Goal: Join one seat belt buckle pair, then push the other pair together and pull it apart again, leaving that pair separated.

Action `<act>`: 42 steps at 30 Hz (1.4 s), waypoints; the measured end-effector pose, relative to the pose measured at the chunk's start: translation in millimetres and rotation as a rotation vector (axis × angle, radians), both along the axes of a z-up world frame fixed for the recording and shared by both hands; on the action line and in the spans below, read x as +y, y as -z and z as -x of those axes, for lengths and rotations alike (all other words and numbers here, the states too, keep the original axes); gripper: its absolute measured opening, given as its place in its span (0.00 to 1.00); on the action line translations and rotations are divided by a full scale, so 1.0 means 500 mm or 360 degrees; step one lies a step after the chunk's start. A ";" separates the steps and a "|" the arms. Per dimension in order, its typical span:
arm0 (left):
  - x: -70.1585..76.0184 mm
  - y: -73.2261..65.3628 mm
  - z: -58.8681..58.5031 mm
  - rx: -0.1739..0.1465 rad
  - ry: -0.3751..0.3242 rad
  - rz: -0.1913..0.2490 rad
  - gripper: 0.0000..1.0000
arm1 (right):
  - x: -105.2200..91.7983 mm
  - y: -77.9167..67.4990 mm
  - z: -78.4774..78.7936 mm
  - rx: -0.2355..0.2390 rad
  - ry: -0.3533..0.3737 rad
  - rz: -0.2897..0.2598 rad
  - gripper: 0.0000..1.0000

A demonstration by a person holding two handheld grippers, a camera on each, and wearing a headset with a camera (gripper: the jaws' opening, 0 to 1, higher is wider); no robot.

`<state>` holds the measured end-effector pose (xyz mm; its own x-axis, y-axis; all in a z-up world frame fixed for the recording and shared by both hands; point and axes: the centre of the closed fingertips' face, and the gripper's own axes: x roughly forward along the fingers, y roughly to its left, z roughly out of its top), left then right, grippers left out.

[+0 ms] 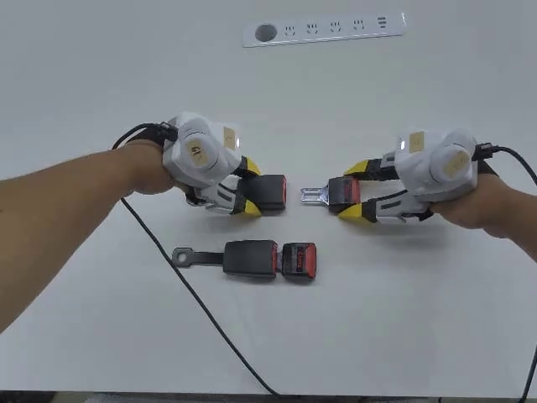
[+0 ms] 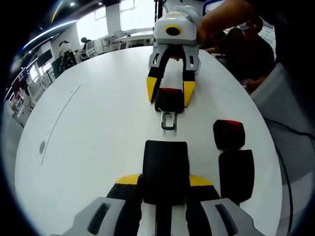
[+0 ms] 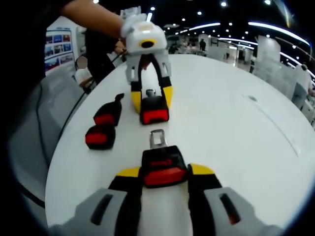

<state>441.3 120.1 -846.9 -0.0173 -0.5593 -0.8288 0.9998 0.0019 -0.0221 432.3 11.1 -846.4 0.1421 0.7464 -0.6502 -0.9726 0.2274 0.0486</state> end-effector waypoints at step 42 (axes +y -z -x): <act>-0.002 -0.001 -0.004 -0.0003 -0.0009 -0.0040 0.36 | -0.182 -0.003 0.014 0.0040 0.0088 0.0100 0.38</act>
<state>443.1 119.3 -846.5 -0.0126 -0.5386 -0.8425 0.9998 0.0080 -0.0201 425.5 -79.8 -844.8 0.1648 0.6954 -0.6995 -0.9571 0.2840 0.0568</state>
